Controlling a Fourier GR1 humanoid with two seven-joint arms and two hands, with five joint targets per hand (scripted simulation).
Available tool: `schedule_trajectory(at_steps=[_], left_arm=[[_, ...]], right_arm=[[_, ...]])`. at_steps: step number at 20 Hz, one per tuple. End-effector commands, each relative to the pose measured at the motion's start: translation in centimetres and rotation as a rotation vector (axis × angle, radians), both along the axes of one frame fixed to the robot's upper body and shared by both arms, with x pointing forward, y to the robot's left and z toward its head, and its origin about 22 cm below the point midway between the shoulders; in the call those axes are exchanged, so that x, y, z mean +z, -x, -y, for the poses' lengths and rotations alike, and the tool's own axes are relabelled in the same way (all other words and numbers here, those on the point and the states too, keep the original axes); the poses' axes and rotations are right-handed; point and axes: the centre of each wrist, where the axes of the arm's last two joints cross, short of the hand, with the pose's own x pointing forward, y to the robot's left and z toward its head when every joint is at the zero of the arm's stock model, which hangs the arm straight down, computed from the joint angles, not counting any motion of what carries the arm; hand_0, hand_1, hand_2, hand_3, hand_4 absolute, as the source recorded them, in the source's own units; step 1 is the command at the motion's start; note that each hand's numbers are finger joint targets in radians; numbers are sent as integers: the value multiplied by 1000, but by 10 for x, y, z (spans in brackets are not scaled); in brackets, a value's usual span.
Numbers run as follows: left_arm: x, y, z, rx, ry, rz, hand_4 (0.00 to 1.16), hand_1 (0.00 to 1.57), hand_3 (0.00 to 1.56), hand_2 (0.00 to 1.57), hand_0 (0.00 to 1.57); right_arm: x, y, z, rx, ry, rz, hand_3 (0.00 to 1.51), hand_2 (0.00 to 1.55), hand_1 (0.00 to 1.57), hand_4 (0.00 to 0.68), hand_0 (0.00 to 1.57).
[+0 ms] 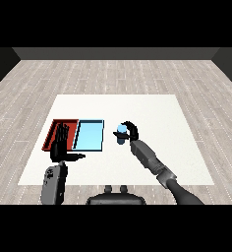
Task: Pick the blue can and put it in the blue box
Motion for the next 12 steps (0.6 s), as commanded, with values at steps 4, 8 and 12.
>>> schedule_trajectory(at_steps=[4, 8, 12], left_arm=[[8, 4, 13, -4, -31, 3, 0, 0, 0, 0, 0], [-1, 3, 32, -86, -43, -35, 0, 0, 0, 0, 0], [-14, -8, 51, -108, -53, -95, 0, 0, 0, 0, 0]], right_arm=[[27, -14, -18, 14, 70, 55, 1406, 1463, 1487, 645, 1487], [34, -13, -16, 11, 119, 96, 1401, 1456, 1452, 631, 1452], [70, -26, -7, 28, 161, 186, 1394, 1447, 1428, 624, 1428]])
